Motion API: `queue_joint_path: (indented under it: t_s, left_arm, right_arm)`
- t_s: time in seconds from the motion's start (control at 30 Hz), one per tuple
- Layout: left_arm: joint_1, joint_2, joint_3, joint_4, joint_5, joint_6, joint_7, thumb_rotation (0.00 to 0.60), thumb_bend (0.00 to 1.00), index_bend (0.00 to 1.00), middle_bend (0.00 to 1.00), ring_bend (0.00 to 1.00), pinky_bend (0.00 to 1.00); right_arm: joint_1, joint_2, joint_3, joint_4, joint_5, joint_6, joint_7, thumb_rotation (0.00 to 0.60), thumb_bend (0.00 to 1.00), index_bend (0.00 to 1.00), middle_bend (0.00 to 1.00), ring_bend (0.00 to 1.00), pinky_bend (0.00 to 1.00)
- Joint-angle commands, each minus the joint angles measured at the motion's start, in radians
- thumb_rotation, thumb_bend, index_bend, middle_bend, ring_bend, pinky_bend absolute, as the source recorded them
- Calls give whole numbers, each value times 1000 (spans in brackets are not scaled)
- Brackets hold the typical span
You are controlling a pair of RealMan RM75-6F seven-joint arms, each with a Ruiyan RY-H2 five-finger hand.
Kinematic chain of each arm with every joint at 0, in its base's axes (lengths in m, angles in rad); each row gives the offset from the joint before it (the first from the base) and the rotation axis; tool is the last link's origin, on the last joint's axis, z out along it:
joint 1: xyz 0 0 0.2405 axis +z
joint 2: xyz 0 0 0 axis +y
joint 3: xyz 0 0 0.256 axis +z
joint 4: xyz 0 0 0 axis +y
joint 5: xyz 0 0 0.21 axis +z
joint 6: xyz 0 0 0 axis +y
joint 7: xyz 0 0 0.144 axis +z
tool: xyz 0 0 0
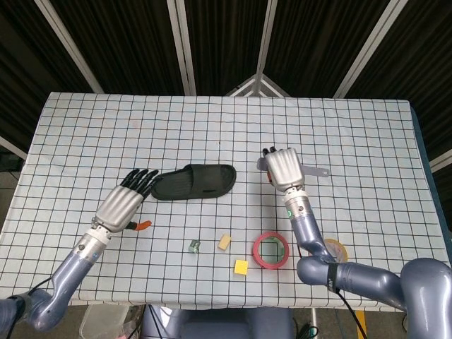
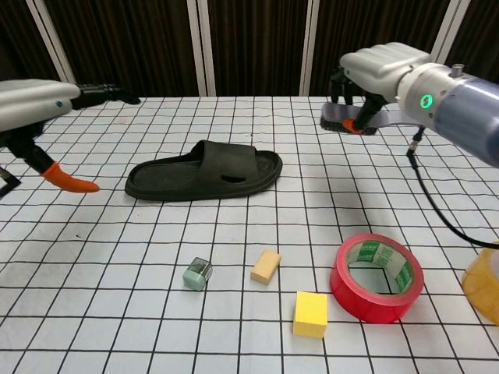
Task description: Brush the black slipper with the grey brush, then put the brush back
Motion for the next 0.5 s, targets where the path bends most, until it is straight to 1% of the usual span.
queue_joint_path:
  t_s: [0.03, 0.1, 0.17, 0.27, 0.37, 0.5]
  left_arm:
    - [114, 66, 59, -33, 90, 150, 11, 578, 178, 0, 0, 0, 5]
    - [163, 71, 94, -20, 112, 196, 55, 595, 150, 0, 0, 0, 2]
    - [199, 63, 116, -4, 136, 234, 82, 599, 134, 0, 0, 0, 0]
    - [264, 34, 140, 49, 188, 312, 78, 599, 131, 0, 0, 0, 0]
    - [296, 9, 142, 95, 211, 340, 41, 599, 129, 0, 0, 0, 0]
    - [302, -8, 130, 126, 205, 310, 36, 600, 121, 0, 0, 0, 0]
  right_arm:
    - [-43, 27, -20, 4, 22, -13, 45, 600, 526, 734, 646, 591, 582]
    - [-64, 39, -29, 8, 32, -37, 79, 600, 527, 734, 646, 591, 582]
    - [-80, 47, -36, 7, 35, -55, 108, 600, 527, 734, 646, 591, 582]
    - [-112, 60, -56, 0, 23, -97, 175, 600, 527, 734, 646, 591, 582]
    - [-130, 58, -85, 11, -6, -127, 212, 600, 526, 734, 646, 591, 582]
    - [-139, 39, -118, 47, -43, -153, 228, 600, 527, 734, 646, 591, 582]
